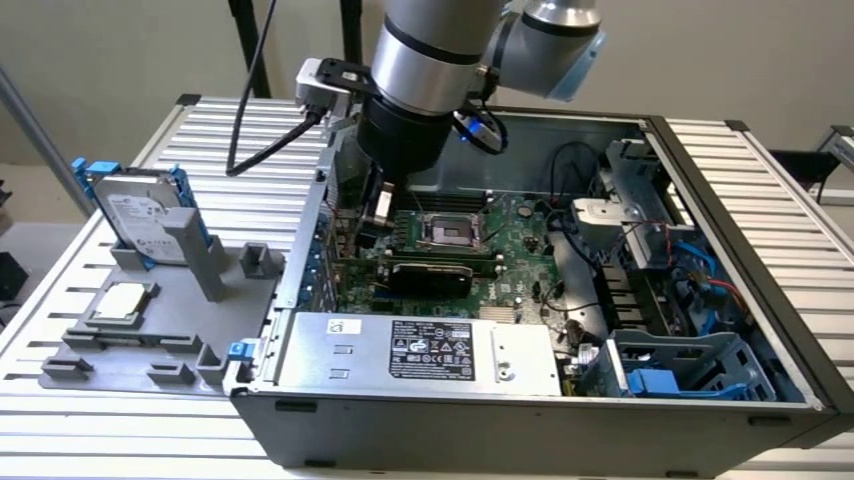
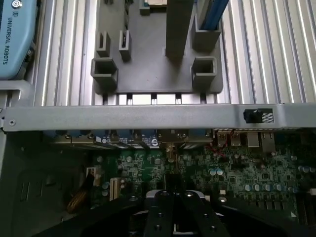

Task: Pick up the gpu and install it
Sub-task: 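Press down on the gpu until it lock into place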

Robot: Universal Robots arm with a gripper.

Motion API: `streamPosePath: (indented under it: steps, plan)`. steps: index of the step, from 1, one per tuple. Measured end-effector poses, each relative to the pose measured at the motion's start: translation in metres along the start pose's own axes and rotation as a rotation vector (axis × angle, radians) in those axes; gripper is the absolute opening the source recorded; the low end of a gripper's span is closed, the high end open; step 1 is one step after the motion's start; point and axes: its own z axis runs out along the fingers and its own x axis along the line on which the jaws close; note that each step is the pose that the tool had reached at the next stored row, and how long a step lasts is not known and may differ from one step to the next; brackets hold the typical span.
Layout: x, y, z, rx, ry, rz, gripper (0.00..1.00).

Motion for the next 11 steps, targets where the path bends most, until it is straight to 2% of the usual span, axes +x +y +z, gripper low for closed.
streamPosePath:
  steps: [4, 7, 9, 11]
  plan:
    - [0.0, -0.0024, -0.0006, 0.0729, -0.0036, 0.001, 0.11]
    - [0.0, -0.0052, -0.0013, 0.123, -0.0057, 0.001, 0.11]
    - [0.0, -0.0079, -0.0019, 0.1541, -0.0071, 0.001, 0.11]
    - [0.0, -0.0113, -0.0028, 0.1804, -0.0087, 0.001, 0.11]
